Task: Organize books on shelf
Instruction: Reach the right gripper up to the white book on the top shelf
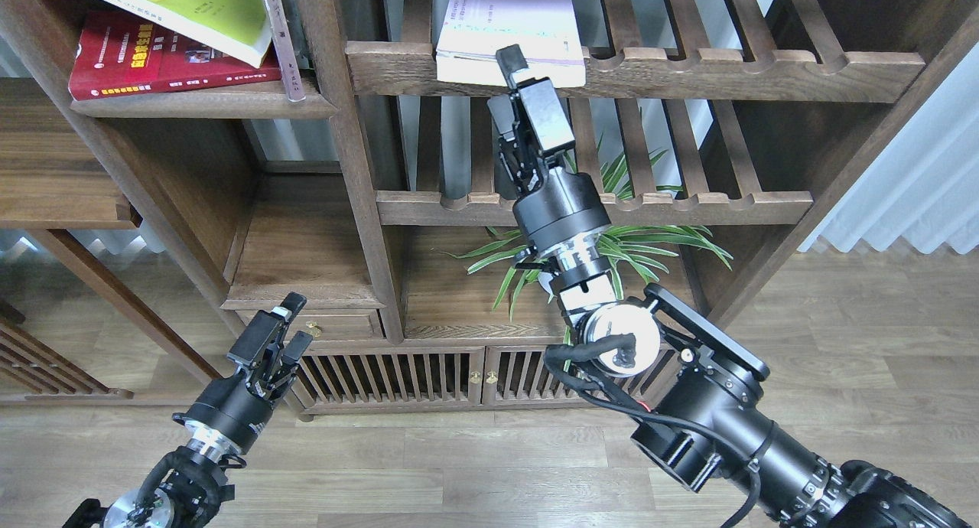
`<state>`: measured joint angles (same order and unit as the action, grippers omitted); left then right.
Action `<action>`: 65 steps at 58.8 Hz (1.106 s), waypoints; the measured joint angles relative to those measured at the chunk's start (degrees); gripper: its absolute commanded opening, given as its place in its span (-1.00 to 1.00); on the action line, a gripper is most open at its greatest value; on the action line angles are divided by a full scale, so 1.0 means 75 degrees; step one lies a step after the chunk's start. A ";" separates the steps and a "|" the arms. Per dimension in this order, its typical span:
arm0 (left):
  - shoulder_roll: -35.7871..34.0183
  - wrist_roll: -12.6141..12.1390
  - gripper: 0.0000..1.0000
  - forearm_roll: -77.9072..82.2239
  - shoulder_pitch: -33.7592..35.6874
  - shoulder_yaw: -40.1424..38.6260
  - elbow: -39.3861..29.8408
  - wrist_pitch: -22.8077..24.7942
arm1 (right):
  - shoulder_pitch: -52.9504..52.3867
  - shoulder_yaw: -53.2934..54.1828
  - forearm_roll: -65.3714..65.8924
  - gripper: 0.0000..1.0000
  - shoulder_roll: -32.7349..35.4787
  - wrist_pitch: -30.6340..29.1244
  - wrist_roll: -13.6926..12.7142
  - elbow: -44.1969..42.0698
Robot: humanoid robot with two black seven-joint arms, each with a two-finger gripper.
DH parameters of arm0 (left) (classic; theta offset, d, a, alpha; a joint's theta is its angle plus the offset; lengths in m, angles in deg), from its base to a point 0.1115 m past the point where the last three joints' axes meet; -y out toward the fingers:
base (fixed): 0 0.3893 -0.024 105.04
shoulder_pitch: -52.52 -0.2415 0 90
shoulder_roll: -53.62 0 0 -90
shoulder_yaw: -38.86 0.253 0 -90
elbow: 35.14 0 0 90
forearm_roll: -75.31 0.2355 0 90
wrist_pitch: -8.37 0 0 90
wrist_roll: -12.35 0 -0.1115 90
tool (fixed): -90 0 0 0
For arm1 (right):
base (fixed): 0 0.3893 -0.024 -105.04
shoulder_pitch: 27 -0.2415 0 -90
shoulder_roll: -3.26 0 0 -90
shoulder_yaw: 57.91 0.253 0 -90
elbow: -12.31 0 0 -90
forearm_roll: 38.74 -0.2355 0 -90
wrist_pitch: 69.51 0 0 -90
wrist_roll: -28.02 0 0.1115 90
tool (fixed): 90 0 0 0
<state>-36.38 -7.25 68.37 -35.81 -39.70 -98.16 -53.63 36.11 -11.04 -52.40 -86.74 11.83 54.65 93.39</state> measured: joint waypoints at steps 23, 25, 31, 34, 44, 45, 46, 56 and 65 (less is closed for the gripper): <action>0.0000 -0.0003 1.00 0.0000 -0.0030 -0.0065 0.0000 0.0000 | -0.0155 0.0048 -0.0053 0.90 0.0000 0.1017 -0.0078 -0.0077; 0.0000 -0.0003 1.00 -0.0001 -0.0033 -0.0065 0.0000 0.0000 | -0.0216 0.0060 -0.0054 0.90 0.0000 0.1130 -0.0079 -0.0077; 0.0000 -0.0003 1.00 -0.0007 -0.0035 -0.0055 0.0000 0.0000 | -0.0439 0.0088 -0.0064 0.90 0.0000 0.1383 -0.0082 -0.0077; 0.0000 -0.0003 1.00 -0.0010 -0.0035 -0.0043 0.0000 0.0000 | -0.0550 0.0098 -0.0095 0.90 0.0000 0.1443 -0.0082 -0.0077; 0.0000 -0.0008 1.00 -0.0012 -0.0022 -0.0015 0.0000 0.0000 | -0.0736 0.0226 -0.0299 0.90 0.0000 0.1572 -0.0078 -0.0091; 0.0000 -0.0008 1.00 -0.0011 -0.0020 -0.0015 0.0000 0.0000 | -0.0739 0.0244 -0.0311 0.90 0.0000 0.1586 -0.0076 -0.0094; 0.0000 -0.0008 1.00 -0.0012 -0.0017 -0.0015 0.0000 0.0000 | -0.0740 0.0267 -0.0328 0.89 0.0000 0.1603 -0.0075 -0.0098; 0.0000 -0.0011 1.00 -0.0012 -0.0015 -0.0005 0.0000 0.0000 | -0.0750 0.0342 -0.0434 0.85 0.0000 0.1666 -0.0070 -0.0206; 0.0000 -0.0012 1.00 -0.0012 -0.0015 -0.0002 0.0001 0.0000 | -0.0768 0.0357 -0.0446 0.67 0.0000 0.1676 -0.0070 -0.0310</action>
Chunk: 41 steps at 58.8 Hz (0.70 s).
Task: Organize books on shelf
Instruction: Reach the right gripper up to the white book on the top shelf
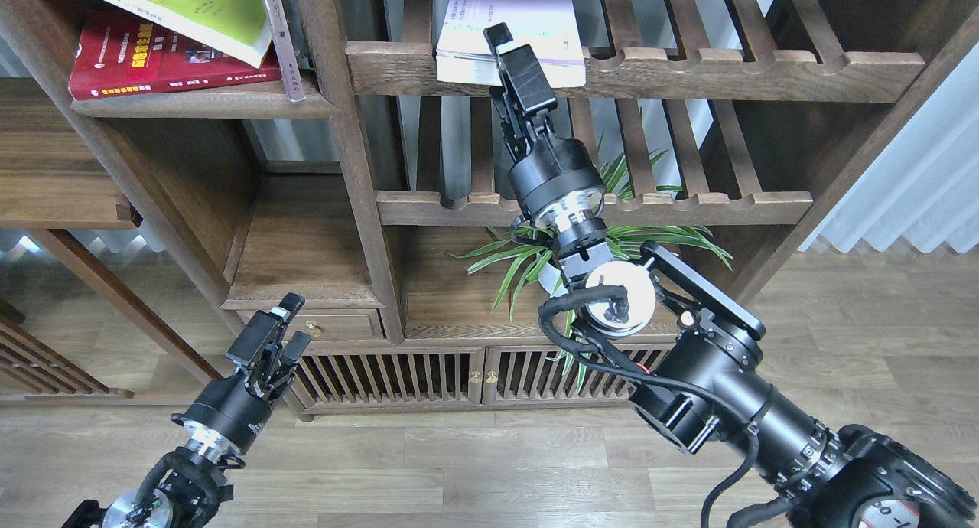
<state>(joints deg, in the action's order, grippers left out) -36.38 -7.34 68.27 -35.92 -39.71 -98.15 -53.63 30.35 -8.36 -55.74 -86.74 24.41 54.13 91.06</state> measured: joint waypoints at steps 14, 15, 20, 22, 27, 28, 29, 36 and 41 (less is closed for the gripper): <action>0.0000 0.0000 1.00 -0.0008 0.0003 0.0000 0.0002 0.0000 | -0.0082 0.0029 0.0000 0.48 0.0000 0.0023 0.0000 -0.0023; 0.0000 0.0000 1.00 -0.0009 0.0002 0.0000 0.0002 0.0000 | -0.0091 0.0047 0.0000 0.45 0.0000 0.0024 0.0000 -0.0023; 0.0000 0.0000 1.00 -0.0011 -0.0001 0.0000 0.0002 0.0000 | -0.0123 0.0150 -0.0002 0.39 0.0000 0.0041 0.0000 -0.0023; 0.0000 0.0000 1.00 -0.0011 -0.0004 0.0000 0.0002 0.0000 | -0.0132 0.0166 -0.0005 0.36 0.0000 0.0046 0.0000 -0.0023; 0.0000 0.0000 1.00 -0.0012 -0.0004 0.0000 0.0002 0.0000 | -0.0156 0.0188 -0.0008 0.25 0.0000 0.0050 0.0000 -0.0023; 0.0000 0.0000 1.00 -0.0011 -0.0004 0.0000 0.0002 0.0000 | -0.0159 0.0190 -0.0009 0.21 0.0000 0.0050 0.0000 -0.0023; 0.0000 0.0000 1.00 -0.0011 -0.0004 0.0000 0.0002 0.0000 | -0.0162 0.0192 -0.0009 0.18 0.0000 0.0051 0.0000 -0.0023; 0.0000 0.0012 1.00 -0.0011 -0.0010 0.0000 0.0002 0.0000 | -0.0180 0.0193 -0.0008 -0.15 0.0000 0.0053 0.0000 0.0006; -0.0029 0.0012 1.00 -0.0017 -0.0031 0.0000 0.0002 0.0000 | -0.0188 0.0169 0.0006 -0.29 0.0000 0.0053 0.0000 0.0017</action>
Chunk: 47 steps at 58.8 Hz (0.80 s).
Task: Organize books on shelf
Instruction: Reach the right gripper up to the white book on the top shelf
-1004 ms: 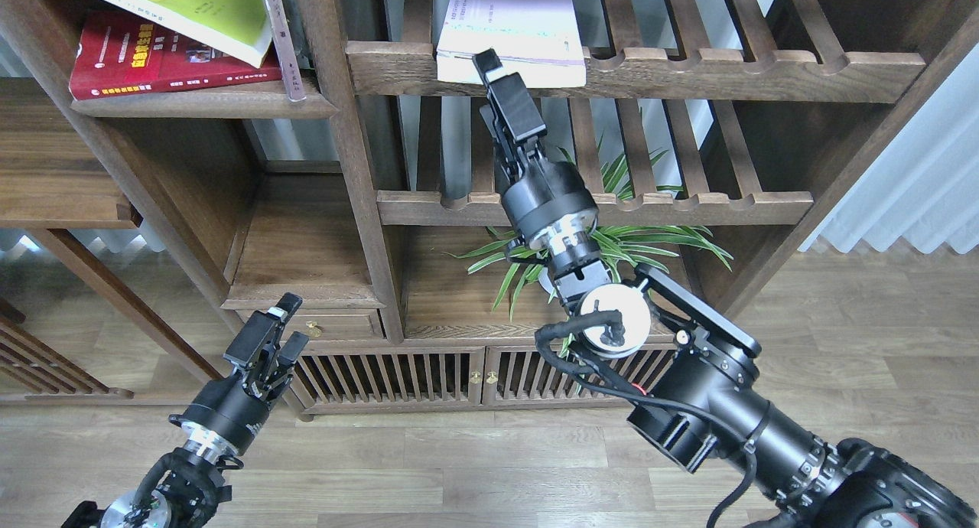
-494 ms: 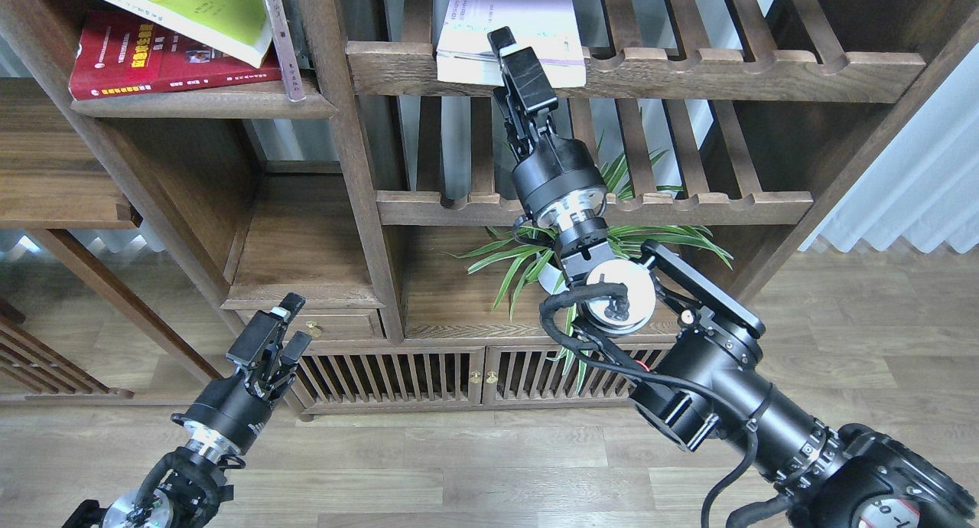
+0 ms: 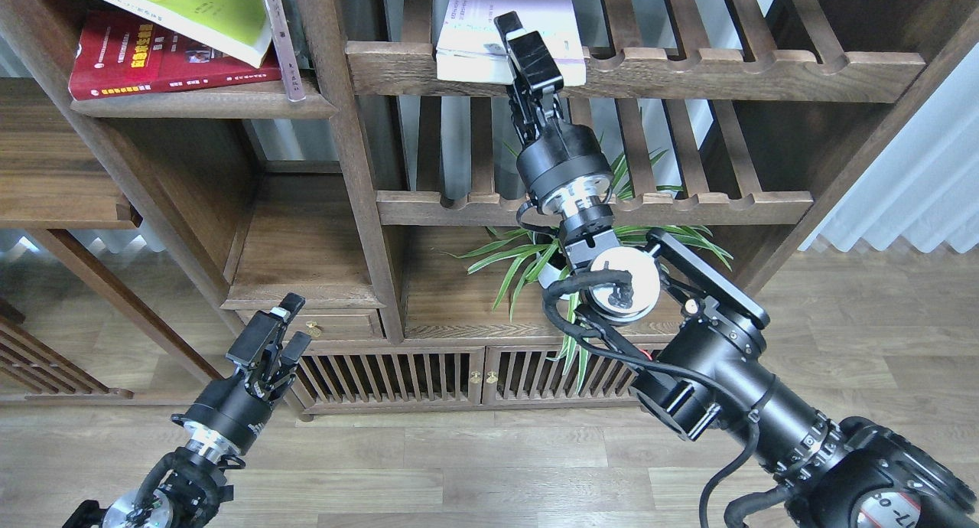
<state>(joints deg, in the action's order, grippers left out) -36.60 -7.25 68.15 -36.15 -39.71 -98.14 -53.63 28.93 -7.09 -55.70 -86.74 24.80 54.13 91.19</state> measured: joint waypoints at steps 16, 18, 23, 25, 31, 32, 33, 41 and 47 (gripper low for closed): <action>-0.0049 0.0079 1.00 -0.0029 -0.0058 -0.0032 -0.0009 0.0000 | -0.0047 -0.0103 0.0335 -0.83 0.0000 -0.0005 -0.0142 -0.0019; -0.0049 0.0081 1.00 -0.0030 -0.0059 -0.0033 -0.0011 0.0000 | -0.0047 -0.0103 0.0375 -0.88 0.0000 -0.0023 -0.0147 -0.0023; -0.0050 0.0078 1.00 -0.0030 -0.0059 -0.0034 -0.0014 0.0000 | -0.0011 -0.0091 0.0412 -0.91 0.0000 -0.0081 -0.0151 -0.0021; -0.0051 0.0071 1.00 -0.0030 -0.0060 -0.0034 -0.0014 0.0000 | 0.0014 -0.0065 0.0416 -0.91 0.0000 -0.0100 -0.0151 0.0004; -0.0053 0.0054 1.00 -0.0030 -0.0060 -0.0027 -0.0014 0.0000 | 0.0056 -0.0001 0.0429 -0.91 0.0000 -0.0153 -0.0147 0.0154; -0.0053 0.0052 1.00 -0.0030 -0.0060 -0.0022 -0.0014 0.0000 | 0.0058 0.0004 0.0429 -0.91 0.0000 -0.0160 -0.0145 0.0194; -0.0053 0.0050 1.00 -0.0030 -0.0060 -0.0018 -0.0014 0.0000 | 0.0060 0.0009 0.0429 -0.91 0.0000 -0.0166 -0.0142 0.0241; -0.0053 0.0048 1.00 -0.0030 -0.0060 -0.0008 -0.0014 0.0000 | 0.0135 0.0020 0.0437 -0.91 0.0000 -0.0178 -0.0123 0.0690; -0.0054 0.0047 1.00 -0.0037 -0.0060 -0.0003 -0.0014 0.0000 | 0.0521 0.0020 0.0483 -0.91 0.0000 -0.0161 -0.0117 0.1112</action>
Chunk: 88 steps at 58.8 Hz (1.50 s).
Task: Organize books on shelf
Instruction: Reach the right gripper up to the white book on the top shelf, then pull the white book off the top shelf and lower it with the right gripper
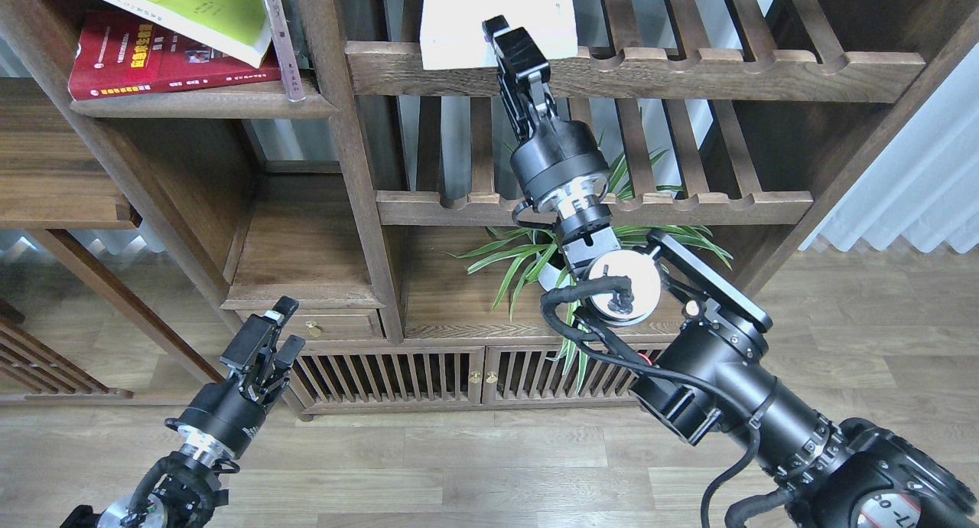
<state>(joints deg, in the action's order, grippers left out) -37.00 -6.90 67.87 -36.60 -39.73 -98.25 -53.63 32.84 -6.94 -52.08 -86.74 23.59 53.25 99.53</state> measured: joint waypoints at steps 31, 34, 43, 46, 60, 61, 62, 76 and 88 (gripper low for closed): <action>-0.0300 -0.0058 1.00 -0.0578 0.0310 0.0015 0.0061 0.0000 | 0.1480 0.0000 0.0378 -0.91 0.0000 -0.0592 -0.0025 0.0966; -0.0324 -0.0059 1.00 -0.0585 0.0346 0.0015 0.0071 0.0000 | 0.1595 0.0000 0.0382 -0.91 0.0000 -0.0800 -0.0031 0.0987; -0.0388 -0.0063 1.00 -0.0597 0.0402 0.0014 0.0114 0.0000 | 0.2138 -0.0017 0.0384 -0.91 0.0000 -0.1397 -0.0038 0.1076; -0.0401 -0.0068 1.00 -0.0597 0.0459 0.0018 0.0117 0.0000 | 0.2374 -0.0039 0.0385 -0.91 0.0000 -0.1608 -0.0048 0.1087; -0.0415 -0.0071 1.00 -0.0591 0.0732 0.0074 0.0299 0.0000 | 0.3533 -0.0157 0.0469 -0.91 0.0332 -0.3073 -0.0100 0.1135; -0.0423 -0.0071 1.00 -0.0591 0.0741 0.0075 0.0315 0.0000 | 0.3605 -0.0178 0.0492 -0.91 0.0381 -0.3154 -0.0105 0.1140; -0.0435 -0.0071 1.00 -0.0591 0.0755 0.0081 0.0337 0.0000 | 0.3706 -0.0209 0.0529 -0.91 0.0441 -0.3256 -0.0116 0.1145; -0.0483 -0.0071 1.00 -0.0590 0.0853 0.0375 0.0449 0.0000 | 0.4931 -0.0401 0.1089 -0.91 0.0455 -0.3904 -0.0246 0.1154; -0.0457 -0.0064 1.00 -0.0606 0.0812 0.0922 0.0426 0.0000 | 0.5835 -0.0410 0.1732 -0.91 0.0230 -0.4139 -0.0520 0.1154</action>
<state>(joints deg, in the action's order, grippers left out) -40.43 -7.38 63.32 -30.51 -32.82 -95.05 -53.63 76.61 -10.02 -39.09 -85.01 -7.45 49.35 108.19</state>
